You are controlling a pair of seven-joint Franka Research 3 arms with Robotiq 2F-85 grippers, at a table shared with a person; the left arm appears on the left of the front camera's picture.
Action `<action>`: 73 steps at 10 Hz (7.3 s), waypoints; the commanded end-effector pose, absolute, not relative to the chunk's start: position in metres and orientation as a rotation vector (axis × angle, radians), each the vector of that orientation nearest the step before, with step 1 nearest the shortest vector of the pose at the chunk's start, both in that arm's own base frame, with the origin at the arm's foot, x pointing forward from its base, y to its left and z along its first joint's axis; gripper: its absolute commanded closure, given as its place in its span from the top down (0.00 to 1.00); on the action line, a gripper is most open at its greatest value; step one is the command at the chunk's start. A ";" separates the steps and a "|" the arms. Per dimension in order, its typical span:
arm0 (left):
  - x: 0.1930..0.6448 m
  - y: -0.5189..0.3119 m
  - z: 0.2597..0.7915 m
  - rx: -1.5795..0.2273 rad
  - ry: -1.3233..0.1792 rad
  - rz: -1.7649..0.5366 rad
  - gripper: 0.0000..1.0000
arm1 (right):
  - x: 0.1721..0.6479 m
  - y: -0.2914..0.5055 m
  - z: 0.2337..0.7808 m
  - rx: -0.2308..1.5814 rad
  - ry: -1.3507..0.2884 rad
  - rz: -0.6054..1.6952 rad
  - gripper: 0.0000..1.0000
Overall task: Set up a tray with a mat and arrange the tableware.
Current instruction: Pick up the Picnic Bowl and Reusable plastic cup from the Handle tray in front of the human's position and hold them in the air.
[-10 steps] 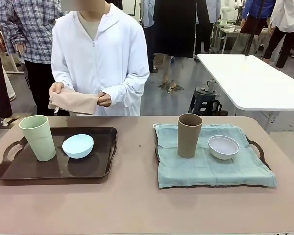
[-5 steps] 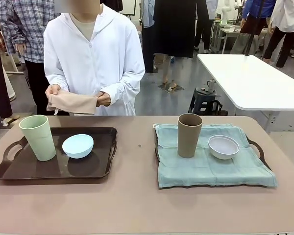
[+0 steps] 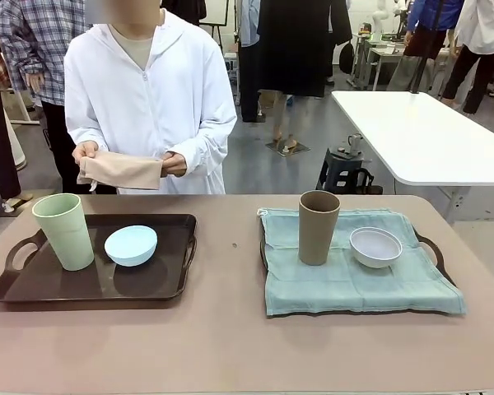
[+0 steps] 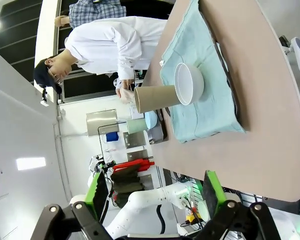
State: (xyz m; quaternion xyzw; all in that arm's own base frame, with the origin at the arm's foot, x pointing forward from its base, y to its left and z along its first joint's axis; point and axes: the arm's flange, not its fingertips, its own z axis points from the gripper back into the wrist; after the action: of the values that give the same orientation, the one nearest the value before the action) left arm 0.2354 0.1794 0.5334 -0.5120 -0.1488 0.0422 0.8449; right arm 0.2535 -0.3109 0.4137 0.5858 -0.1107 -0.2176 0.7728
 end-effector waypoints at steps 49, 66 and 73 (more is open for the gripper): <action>0.402 0.089 0.588 -0.402 -0.389 -1.457 1.00 | 0.393 0.361 0.573 0.188 -0.067 0.052 1.00; 0.473 0.149 0.474 -0.646 -0.628 -1.475 1.00 | 0.418 0.446 0.489 0.108 -0.034 0.076 1.00; 0.485 0.143 0.468 -0.672 -0.567 -1.397 1.00 | 0.448 0.496 0.455 0.125 -0.071 0.034 1.00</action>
State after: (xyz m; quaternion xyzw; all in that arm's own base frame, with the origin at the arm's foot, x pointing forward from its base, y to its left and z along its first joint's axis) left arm 0.4819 0.1434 0.4627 -0.2937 -0.2524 -0.6313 0.6719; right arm 0.4416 0.4827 0.4560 0.0743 -0.0232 0.0329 0.9964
